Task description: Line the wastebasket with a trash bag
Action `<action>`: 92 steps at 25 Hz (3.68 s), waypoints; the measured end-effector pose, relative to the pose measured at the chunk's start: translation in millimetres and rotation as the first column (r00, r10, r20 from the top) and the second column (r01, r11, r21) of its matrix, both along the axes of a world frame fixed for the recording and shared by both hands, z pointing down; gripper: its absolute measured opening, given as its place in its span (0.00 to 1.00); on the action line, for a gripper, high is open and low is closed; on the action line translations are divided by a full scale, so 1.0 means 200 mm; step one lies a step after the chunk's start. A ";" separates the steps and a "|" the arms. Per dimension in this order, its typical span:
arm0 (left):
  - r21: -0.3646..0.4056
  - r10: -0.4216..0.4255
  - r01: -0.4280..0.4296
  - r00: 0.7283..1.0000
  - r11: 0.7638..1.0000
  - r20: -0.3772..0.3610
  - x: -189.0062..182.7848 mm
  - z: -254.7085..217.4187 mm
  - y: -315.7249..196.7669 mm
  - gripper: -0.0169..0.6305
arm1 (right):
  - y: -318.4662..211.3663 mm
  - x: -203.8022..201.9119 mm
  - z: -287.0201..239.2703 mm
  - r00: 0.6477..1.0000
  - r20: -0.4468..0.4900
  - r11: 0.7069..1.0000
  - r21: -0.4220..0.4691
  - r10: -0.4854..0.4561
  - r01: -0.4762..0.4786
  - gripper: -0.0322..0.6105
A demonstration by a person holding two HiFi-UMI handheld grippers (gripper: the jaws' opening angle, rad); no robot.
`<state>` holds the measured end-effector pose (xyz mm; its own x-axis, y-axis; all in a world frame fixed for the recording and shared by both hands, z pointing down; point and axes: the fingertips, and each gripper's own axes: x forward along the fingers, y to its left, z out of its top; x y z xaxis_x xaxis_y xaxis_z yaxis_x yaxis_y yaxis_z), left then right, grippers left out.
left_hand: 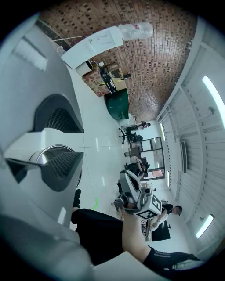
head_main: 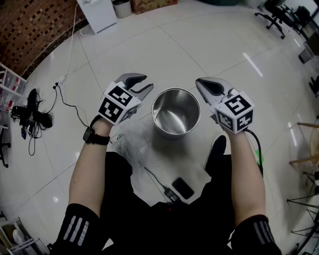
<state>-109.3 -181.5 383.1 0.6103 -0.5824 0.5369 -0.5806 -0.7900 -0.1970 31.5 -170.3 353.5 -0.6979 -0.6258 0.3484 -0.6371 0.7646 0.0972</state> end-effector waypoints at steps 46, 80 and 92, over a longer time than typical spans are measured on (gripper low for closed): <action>-0.607 -0.027 0.360 0.873 0.708 0.486 -0.79 1.85 0.41 0.33 | -0.02 -0.28 -0.06 0.997 -0.028 0.996 0.062 -0.070 0.071 0.10; -0.104 -0.057 0.103 0.927 0.989 0.370 -0.34 0.58 -0.15 0.02 | -0.01 -0.08 -0.14 1.000 0.005 0.995 0.098 0.001 -0.002 0.10; -0.034 0.176 -0.174 0.938 0.984 0.300 0.27 0.30 0.09 0.02 | -0.03 0.03 -0.16 0.999 0.021 0.995 0.093 0.037 -0.039 0.10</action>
<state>-56.3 -164.2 442.5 0.5120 -0.4763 0.7148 -0.3474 -0.8759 -0.3348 36.9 -177.1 320.9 -0.6793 -0.6810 0.2735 -0.6677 0.7282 0.1545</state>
